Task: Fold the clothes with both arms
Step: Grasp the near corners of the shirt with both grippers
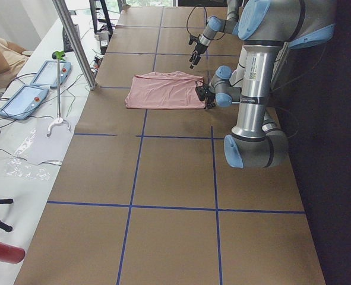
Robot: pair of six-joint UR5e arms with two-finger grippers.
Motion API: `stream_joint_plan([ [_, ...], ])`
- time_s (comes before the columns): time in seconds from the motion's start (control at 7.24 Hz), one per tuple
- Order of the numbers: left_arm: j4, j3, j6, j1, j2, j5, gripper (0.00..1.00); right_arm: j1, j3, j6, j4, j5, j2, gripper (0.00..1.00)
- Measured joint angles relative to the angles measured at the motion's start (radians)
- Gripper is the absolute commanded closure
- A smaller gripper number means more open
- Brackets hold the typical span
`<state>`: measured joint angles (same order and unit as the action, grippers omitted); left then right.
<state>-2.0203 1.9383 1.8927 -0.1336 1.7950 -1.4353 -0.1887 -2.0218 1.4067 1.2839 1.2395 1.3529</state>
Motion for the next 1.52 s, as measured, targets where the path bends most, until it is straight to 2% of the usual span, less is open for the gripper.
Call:
stream_joint_plan([
  [0.14, 0.000, -0.005, -0.001, 0.002, -0.001, 0.000, 0.43, 0.000, 0.000, 0.000, 0.000, 0.000, 0.000, 0.00],
  [0.28, 0.000, -0.007, -0.002, 0.003, 0.000, 0.000, 0.63, 0.000, 0.000, -0.001, 0.000, 0.000, 0.000, 0.00],
  [0.41, 0.000, -0.009, -0.001, 0.004, 0.002, 0.000, 1.00, 0.000, 0.000, -0.001, 0.000, 0.000, 0.000, 0.00],
  [0.97, 0.000, -0.004, -0.003, 0.002, 0.007, 0.000, 1.00, 0.000, 0.000, -0.001, 0.000, 0.000, 0.000, 0.00],
  [1.24, 0.000, 0.001, -0.008, 0.000, 0.007, 0.000, 1.00, 0.013, 0.004, 0.074, 0.007, 0.002, -0.014, 0.06],
  [1.52, 0.000, 0.003, -0.009, -0.002, 0.007, 0.002, 1.00, 0.044, 0.015, 0.254, 0.112, 0.007, -0.087, 0.16],
])
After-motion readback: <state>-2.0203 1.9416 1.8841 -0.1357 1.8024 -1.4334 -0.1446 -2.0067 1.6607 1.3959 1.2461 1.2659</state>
